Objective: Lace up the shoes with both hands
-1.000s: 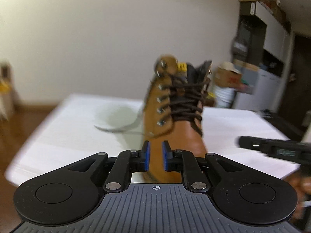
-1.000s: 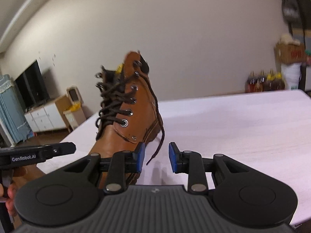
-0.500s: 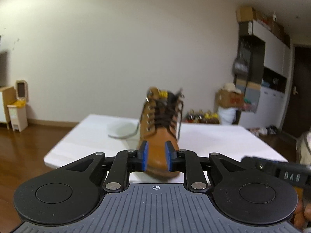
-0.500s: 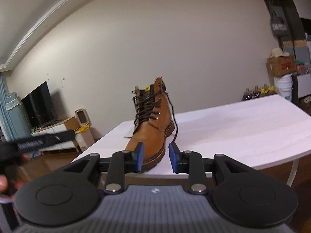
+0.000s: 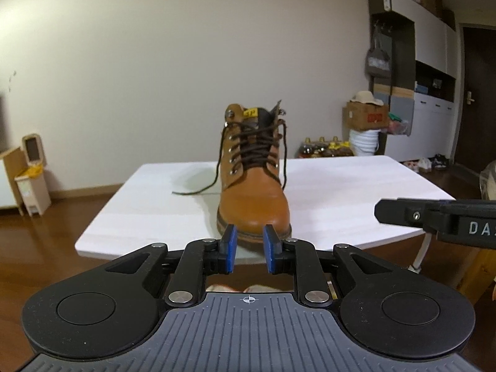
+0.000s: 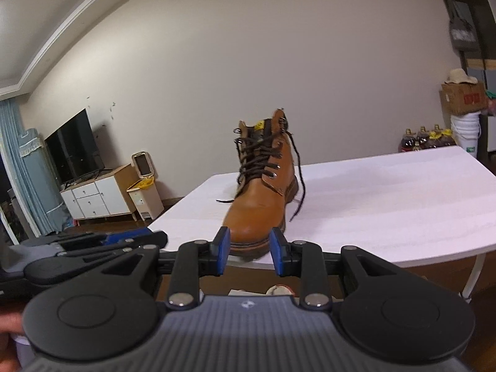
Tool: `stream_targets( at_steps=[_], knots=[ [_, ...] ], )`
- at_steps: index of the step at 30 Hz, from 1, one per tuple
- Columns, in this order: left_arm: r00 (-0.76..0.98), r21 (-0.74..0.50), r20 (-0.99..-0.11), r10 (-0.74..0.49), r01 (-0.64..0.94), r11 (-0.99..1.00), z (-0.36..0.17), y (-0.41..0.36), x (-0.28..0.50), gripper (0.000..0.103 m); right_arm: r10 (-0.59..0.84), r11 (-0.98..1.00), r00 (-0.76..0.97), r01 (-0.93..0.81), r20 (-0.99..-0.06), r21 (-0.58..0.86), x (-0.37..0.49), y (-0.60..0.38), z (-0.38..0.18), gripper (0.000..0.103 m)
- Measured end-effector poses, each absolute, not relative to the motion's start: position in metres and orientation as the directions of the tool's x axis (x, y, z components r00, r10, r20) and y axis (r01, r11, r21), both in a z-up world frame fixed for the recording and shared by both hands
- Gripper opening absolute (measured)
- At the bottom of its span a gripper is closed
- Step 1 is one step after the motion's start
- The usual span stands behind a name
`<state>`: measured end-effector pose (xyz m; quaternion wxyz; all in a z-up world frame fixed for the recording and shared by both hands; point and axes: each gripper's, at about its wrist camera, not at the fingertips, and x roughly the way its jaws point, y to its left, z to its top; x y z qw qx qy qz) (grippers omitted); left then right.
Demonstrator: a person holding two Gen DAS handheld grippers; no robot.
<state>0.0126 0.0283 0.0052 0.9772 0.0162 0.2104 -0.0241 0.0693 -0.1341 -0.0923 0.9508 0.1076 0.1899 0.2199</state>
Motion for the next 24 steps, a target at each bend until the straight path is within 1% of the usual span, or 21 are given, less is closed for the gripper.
stream_targets(
  at_steps=[12,17,24],
  knots=[
    [0.909,0.012,-0.414,-0.05,0.061,0.998,0.008,0.038,0.009,0.021,0.439,0.897,0.821,-0.381,-0.365,0.222,0.07,-0.111,-0.089,0.031],
    [0.907,0.024,-0.419,-0.041,0.056,0.998,0.01,0.036,0.013,0.021,0.439,0.898,0.82,-0.384,-0.368,0.217,0.068,-0.11,-0.087,0.031],
    [0.907,0.006,-0.413,-0.079,0.09,0.996,0.011,0.033,0.01,0.021,0.426,0.904,0.827,-0.373,-0.367,0.209,0.069,-0.112,-0.087,0.031]
  ],
)
